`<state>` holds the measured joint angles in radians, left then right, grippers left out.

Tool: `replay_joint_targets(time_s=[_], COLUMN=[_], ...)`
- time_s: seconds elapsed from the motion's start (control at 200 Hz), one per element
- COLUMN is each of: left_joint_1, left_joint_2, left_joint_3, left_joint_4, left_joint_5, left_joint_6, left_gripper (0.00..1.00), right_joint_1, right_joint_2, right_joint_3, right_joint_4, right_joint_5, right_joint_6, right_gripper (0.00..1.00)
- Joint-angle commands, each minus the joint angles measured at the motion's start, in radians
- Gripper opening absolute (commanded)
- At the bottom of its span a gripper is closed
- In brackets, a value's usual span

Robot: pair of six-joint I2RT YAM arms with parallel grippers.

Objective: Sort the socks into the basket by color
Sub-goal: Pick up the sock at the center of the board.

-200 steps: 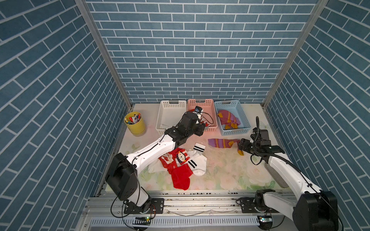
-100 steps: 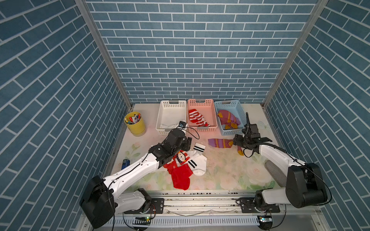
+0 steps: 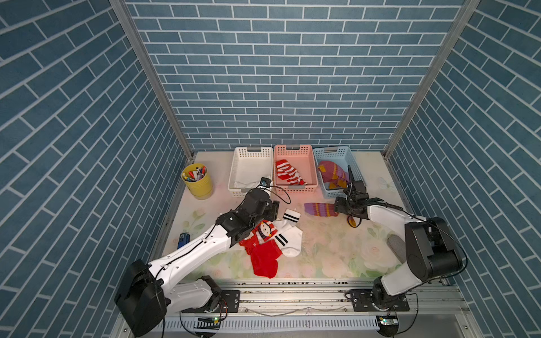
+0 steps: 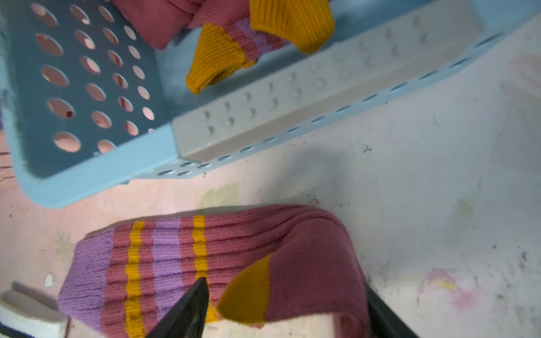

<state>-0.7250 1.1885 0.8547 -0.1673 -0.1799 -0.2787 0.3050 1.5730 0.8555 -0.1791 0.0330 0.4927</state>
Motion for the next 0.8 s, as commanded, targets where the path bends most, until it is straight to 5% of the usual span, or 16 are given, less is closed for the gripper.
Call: replay_joint_targets(time_s=[0.0,0.425,0.475,0.56,0.795], left_joint_1=[0.005,0.005,0.004,0.005,0.004], left_joint_2=[-0.007,-0.011,-0.011,-0.01,-0.015], left_joint_3=[0.01,0.009,0.009,0.01,0.011], left_joint_4=[-0.012,-0.023,-0.023,-0.022,-0.026], left_joint_5=[-0.011,-0.006,-0.005,0.0,0.01], left_joint_6=[0.007,0.004,0.004,0.003,0.003], left_gripper=[0.65,0.64,0.64,0.64,0.64], right_joint_1=[0.018,0.028,0.028,0.028,0.028], right_joint_2=[0.019,0.042,0.042,0.042,0.007], right_joint_3=[0.02,-0.02,-0.017,-0.012,-0.019], right_joint_4=[0.029,0.033,0.029,0.02,0.002], right_joint_5=[0.024,0.088,0.085,0.085,0.068], right_joint_6=[0.019,0.06,0.056,0.056,0.047], right_gripper=[0.74,0.57,0.49,0.23,0.06])
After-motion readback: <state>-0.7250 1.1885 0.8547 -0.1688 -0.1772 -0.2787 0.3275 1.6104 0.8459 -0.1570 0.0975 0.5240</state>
